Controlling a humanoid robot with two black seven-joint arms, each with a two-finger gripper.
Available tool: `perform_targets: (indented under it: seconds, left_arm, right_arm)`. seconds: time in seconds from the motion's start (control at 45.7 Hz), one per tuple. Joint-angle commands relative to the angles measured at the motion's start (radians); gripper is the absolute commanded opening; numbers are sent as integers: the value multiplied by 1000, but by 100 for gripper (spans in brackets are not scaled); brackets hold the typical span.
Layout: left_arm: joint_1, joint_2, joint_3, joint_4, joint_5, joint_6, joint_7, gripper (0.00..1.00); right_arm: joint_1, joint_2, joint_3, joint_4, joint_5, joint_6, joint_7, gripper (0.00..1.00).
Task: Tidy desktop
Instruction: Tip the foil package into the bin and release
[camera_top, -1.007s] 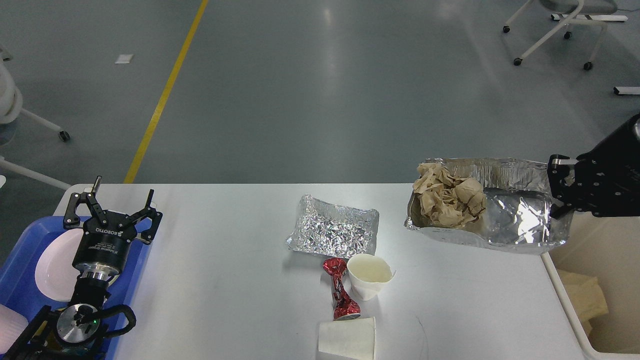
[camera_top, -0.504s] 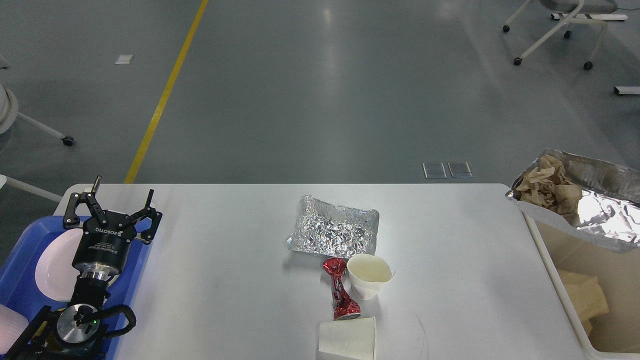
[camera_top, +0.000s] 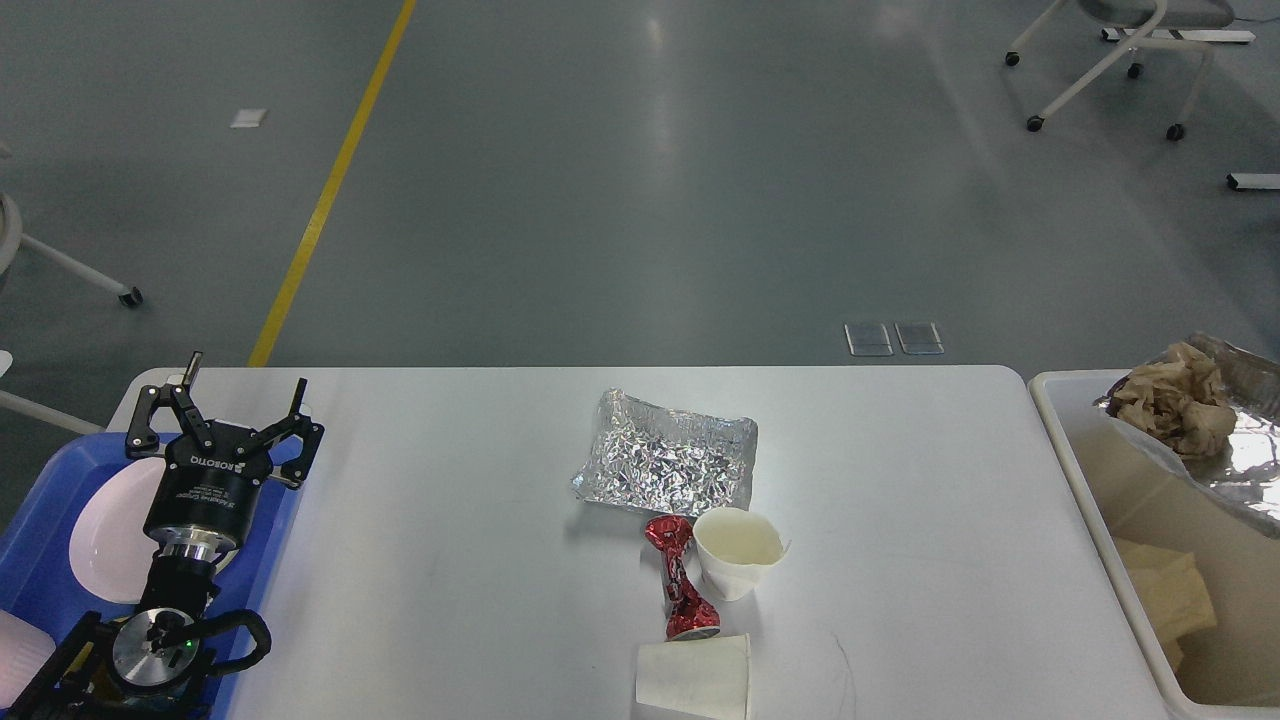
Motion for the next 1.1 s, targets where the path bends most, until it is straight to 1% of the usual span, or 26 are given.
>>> perform_targets:
  seconds: [0.0,0.088,0.153,0.241,0.285,0.329,0.46,0.635,1.029,1.051,1.073]
  left_arm:
    - [0,0,0,0,0,0,0,96]
    - [0,0,1,0,0,0,0,96]
    - [0,0,0,0,0,0,0,96]
    - [0,0,1,0,0,0,0,96]
    - [0,0,1,0,0,0,0,96]
    - [0,0,0,0,0,0,0,96]
    - [0,0,0,0,0,0,0,96]
    - [0,0,0,0,0,0,0,96]
    - [0,0,0,0,0,0,0,96]
    - [0,0,0,0,0,0,0,96]
    - [0,0,1,0,0,0,0,96]
  right_arm:
    - [-179,89,85,-131,8,-92,1,0]
    - [-273,123,163,-173,9,-176,8,0]
    - [-342,154,225,-199,8,-285,6,0]
    - [-424,224,286,-237,5,-452,6,0]
    - [-458,259,289,-262,-1,-515,8,0]
    - [-487,296,286,-282,-1,-555,8,0]
    - [-529,373,285,-339,-5,-576,8,0]
    - [-557,460,285,-423,-5,-578,8,0]
    - [-557,488,283,-428,-15,-578,8,0]
    - [-557,487,283,-428,-15,-578,8,7]
    - [-557,485,283,-428,-15,-580,8,30]
